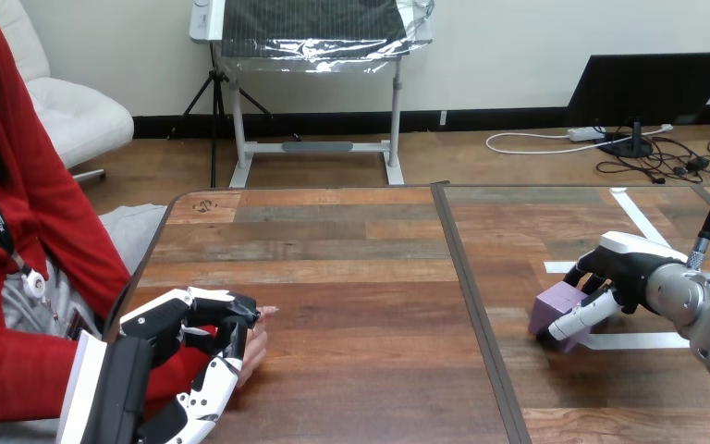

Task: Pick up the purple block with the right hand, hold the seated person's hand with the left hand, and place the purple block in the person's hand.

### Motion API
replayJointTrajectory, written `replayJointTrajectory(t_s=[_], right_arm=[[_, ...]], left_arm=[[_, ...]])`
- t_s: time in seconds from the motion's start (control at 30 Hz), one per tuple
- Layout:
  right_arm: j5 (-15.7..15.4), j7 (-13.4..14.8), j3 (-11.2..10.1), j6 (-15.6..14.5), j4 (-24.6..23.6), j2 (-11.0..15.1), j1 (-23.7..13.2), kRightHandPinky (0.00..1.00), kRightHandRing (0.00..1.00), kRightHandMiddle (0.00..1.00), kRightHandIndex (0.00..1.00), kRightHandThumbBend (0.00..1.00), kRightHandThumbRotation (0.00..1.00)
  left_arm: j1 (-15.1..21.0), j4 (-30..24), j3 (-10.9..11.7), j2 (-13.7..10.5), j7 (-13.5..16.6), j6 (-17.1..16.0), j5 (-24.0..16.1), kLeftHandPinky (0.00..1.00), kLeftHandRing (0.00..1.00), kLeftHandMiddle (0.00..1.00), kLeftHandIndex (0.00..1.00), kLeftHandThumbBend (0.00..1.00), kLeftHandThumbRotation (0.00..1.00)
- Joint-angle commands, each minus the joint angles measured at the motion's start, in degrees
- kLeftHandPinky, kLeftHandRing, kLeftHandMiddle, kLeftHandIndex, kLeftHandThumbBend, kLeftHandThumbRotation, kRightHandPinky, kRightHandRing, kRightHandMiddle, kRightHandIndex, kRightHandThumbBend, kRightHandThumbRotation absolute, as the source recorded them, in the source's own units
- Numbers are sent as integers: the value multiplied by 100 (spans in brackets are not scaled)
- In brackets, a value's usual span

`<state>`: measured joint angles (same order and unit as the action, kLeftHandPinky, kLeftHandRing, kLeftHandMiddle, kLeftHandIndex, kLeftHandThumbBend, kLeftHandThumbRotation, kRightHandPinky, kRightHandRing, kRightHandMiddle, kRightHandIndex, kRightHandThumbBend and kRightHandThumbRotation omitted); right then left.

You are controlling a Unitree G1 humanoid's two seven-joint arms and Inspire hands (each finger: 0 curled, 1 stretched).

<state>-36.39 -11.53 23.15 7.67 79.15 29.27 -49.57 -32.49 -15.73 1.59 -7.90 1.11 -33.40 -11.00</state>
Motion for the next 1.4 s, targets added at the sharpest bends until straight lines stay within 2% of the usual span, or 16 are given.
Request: replayJointTrajectory(t_s=[0.0, 0.43, 0.63, 0.83, 0.87, 1.03, 1.37], right_arm=[[38, -1, 2, -71, -116, -106, -161, 71, 77, 79, 81, 100, 36], [116, 41, -47, -45, -126, -148, -92, 67, 74, 77, 80, 100, 32], [98, 105, -36, 10, -123, -148, -62, 67, 73, 77, 79, 100, 27], [87, 258, -31, 103, -139, -150, -29, 64, 69, 73, 76, 93, 20], [85, 276, -30, 119, -141, -151, -28, 62, 67, 72, 74, 90, 16], [53, 386, -3, 189, -140, -149, -12, 59, 64, 69, 71, 85, 8], [32, 512, 12, 263, -139, -159, -4, 55, 60, 64, 65, 76, 1]], left_arm=[[211, -104, 41, 49, 49, -1, -19, 48, 61, 64, 51, 24, 44], [202, -118, 43, 29, 30, 21, 3, 49, 62, 65, 51, 23, 41], [208, -122, 46, 20, 24, 21, 5, 49, 62, 65, 51, 26, 41], [217, -80, 64, 16, 41, -18, -4, 49, 62, 65, 51, 26, 40], [217, -76, 65, 17, 41, -19, 1, 49, 62, 65, 51, 26, 40], [213, -73, 76, 18, 47, -13, -6, 49, 62, 65, 52, 25, 40], [186, -106, 82, 35, 61, 27, -16, 49, 62, 65, 52, 26, 40]])
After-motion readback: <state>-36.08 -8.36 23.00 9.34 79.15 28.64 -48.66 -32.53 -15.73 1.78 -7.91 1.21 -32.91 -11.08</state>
